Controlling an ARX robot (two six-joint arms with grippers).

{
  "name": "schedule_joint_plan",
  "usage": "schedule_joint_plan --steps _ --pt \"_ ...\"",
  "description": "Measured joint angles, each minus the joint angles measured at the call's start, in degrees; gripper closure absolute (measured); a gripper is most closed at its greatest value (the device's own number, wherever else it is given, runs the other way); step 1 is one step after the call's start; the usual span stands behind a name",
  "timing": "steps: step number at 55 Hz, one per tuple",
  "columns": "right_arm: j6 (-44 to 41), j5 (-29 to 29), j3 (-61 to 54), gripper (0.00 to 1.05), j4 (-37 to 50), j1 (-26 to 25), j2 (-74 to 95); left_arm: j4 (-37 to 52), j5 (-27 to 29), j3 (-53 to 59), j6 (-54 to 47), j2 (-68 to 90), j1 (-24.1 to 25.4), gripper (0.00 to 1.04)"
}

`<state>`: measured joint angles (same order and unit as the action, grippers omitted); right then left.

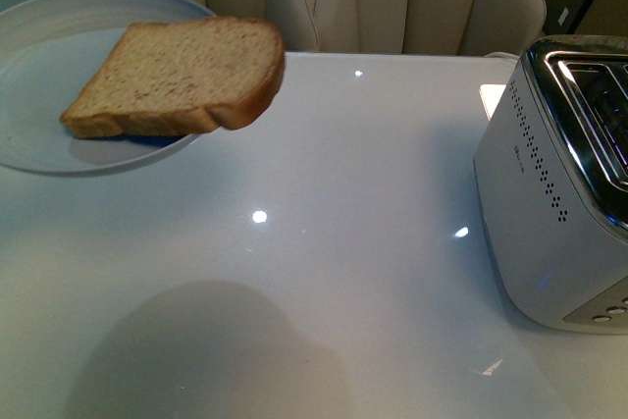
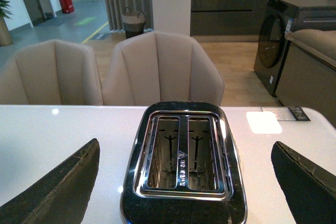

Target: Left arm holds plate, right arm toasts bread

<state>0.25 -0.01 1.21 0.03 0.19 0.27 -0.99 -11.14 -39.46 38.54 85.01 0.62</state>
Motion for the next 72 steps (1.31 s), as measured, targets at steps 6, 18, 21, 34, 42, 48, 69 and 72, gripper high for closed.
schedule_joint_plan --steps 6,18,21,34,42,48,69,72 --pt "0.0 0.0 0.0 0.09 0.0 0.0 0.0 -1.3 1.7 -1.2 2.3 -0.9 -4.2 1.01" --pt "0.0 0.0 0.0 0.09 0.0 0.0 0.0 -3.7 5.2 -4.8 9.0 -1.4 -14.6 1.01" --pt "0.0 0.0 0.0 0.09 0.0 0.0 0.0 -4.0 5.9 -6.1 10.8 -1.4 -17.1 1.01" --pt "0.0 0.0 0.0 0.09 0.0 0.0 0.0 -4.5 7.3 -8.8 15.4 -1.4 -23.1 1.01" --pt "0.0 0.0 0.0 0.09 0.0 0.0 0.0 -4.7 8.2 -9.1 17.4 -1.4 -25.5 1.01" --pt "0.0 0.0 0.0 0.09 0.0 0.0 0.0 -4.7 8.3 -9.2 18.6 -1.4 -26.6 1.01" --pt "0.0 0.0 0.0 0.09 0.0 0.0 0.0 -4.7 8.4 -9.8 20.5 -1.4 -28.6 1.01" --pt "0.0 0.0 0.0 0.09 0.0 0.0 0.0 -4.7 8.4 -9.8 20.5 -1.4 -28.6 1.01"
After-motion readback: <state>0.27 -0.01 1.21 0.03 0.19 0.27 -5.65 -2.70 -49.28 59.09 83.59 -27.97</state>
